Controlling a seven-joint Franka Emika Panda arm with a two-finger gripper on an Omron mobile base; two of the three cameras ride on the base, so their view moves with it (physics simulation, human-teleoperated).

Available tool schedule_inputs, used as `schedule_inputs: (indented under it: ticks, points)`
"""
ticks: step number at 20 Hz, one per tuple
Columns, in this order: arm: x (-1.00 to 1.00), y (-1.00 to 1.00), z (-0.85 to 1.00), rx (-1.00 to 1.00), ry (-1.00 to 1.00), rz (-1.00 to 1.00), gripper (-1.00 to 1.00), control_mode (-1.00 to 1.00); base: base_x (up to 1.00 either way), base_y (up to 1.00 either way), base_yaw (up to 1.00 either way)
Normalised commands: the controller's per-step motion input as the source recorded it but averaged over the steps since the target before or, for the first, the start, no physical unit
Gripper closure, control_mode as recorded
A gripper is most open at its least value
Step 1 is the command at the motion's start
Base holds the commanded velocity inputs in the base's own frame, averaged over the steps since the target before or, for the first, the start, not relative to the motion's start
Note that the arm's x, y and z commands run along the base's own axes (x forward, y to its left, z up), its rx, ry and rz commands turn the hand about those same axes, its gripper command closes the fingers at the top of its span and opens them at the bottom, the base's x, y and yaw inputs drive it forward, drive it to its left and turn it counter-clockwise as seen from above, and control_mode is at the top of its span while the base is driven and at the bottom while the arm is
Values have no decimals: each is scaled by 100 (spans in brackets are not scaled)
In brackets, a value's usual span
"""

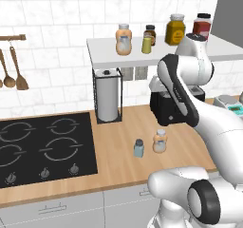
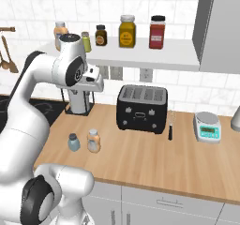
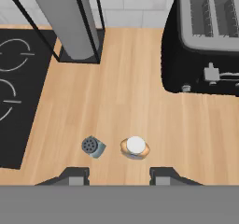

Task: Put the shaker and condiment bottle from the counter next to their counterparts in the cabinet.

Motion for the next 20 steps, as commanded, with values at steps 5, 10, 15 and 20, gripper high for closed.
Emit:
schedule_inputs:
  ticks: [5, 10, 15, 20]
  points:
    - [-13, 3, -17, -3, 0, 0, -100, -100, 0, 0, 0]
    - [-46, 2, -13, -5, -10, 0, -100, -100, 0, 0, 0]
    - [-33, 1, -10, -3, -5, 0, -100, -100, 0, 0, 0]
    - [-12, 0, -14, 0, -4, 0, -100, -100, 0, 0, 0]
